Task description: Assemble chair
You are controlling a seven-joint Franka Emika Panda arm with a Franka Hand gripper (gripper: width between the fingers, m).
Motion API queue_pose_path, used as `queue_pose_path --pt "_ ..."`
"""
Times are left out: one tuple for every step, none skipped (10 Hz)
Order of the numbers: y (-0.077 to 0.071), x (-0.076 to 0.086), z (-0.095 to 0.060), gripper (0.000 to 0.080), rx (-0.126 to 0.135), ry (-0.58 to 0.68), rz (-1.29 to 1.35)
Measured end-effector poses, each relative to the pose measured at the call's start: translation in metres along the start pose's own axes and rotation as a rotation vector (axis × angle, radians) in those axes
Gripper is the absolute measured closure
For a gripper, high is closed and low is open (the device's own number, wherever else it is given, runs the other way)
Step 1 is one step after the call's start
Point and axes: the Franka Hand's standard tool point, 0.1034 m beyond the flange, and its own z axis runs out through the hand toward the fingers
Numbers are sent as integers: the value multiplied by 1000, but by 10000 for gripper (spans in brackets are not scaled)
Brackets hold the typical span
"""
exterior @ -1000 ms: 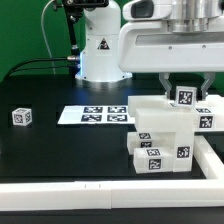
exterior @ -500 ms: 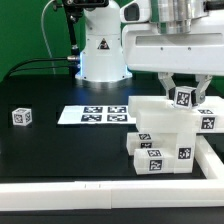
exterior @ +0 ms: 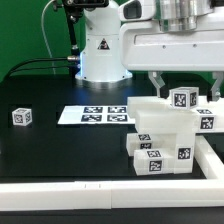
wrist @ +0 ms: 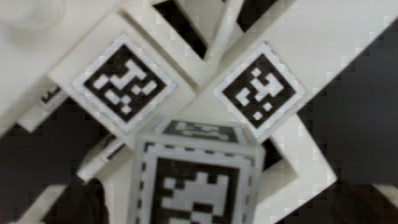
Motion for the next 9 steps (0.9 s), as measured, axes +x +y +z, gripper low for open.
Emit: queue_pose_path --pt "-3 -2 1 153 -1 -1 -127" --pt "-3 -3 1 151 -5 -1 -223" --pt "-2 -2 1 151 -6 -1 -273" --pt "-1 -2 1 151 -7 -1 -314" --pt "0 -1 1 151 -8 -1 -409" --pt "2 -2 2 151 -27 -8 -543" --pt "4 -2 2 151 -47 -11 -691" --pt "5 -4 2 151 -70 -3 -796" --pt "6 -5 3 151 -78 10 -853"
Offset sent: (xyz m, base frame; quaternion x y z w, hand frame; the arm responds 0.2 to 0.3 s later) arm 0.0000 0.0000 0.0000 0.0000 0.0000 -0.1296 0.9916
